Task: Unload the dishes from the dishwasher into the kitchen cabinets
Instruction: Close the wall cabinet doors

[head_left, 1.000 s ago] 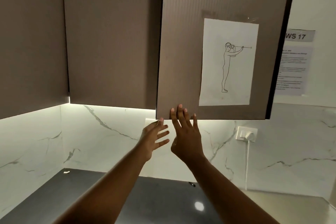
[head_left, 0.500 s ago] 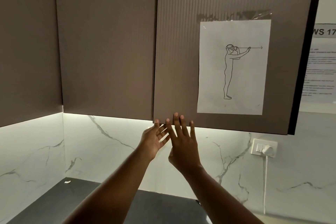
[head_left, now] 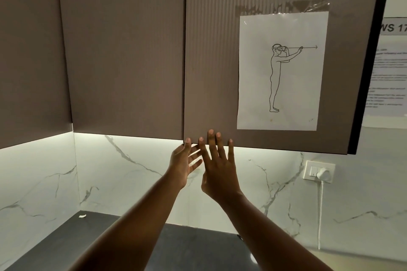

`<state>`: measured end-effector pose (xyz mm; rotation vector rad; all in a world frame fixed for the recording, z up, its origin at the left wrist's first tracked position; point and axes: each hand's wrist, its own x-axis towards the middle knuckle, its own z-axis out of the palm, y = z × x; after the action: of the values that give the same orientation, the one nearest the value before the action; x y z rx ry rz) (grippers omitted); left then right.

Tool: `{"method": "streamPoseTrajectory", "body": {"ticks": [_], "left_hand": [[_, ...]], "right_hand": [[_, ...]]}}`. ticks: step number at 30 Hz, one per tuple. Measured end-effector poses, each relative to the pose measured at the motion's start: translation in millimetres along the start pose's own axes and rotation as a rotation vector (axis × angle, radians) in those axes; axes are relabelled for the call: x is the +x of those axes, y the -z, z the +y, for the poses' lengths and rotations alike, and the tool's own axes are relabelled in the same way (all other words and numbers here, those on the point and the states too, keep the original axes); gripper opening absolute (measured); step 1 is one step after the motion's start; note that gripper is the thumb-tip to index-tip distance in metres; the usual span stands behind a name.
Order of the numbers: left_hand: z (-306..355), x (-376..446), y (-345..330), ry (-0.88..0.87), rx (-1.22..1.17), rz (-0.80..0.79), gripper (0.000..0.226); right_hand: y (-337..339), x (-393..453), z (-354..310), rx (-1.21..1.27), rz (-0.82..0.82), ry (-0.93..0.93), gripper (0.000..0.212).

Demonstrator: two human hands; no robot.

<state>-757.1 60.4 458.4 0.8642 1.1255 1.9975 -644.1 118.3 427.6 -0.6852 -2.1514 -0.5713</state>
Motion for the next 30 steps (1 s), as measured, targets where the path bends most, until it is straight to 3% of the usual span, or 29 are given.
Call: {"method": "streamPoseTrajectory", "body": {"ticks": [4,7,11,15,21,30], "left_hand": [[5,-10,1,0.057,-0.017,0.038,0.024],[7,-24,7,0.062,0.1,0.016,0.029],[12,-45,15,-0.002,0.408,0.001,0.023],[9,-60,30,-0.185,0.835,-0.01,0.005],[-6,-106,52,-0.149,0.961,-0.118,0.027],[-42,-185,89,-0.137,1.206,-0.204,0.037]], "right_hand": [[9,-1,-4,-0.018,-0.052,-0.014,0.104],[16,-5,-2,-0.033,-0.093,0.0,0.101],[30,-18,7,-0.044,-0.166,0.01,0.086],[42,-45,17,-0.079,-0.246,-0.016,0.074],[62,-94,7,-0.164,-0.336,-0.146,0.066],[104,-186,-37,-0.166,-0.441,-0.252,0.061]]}}
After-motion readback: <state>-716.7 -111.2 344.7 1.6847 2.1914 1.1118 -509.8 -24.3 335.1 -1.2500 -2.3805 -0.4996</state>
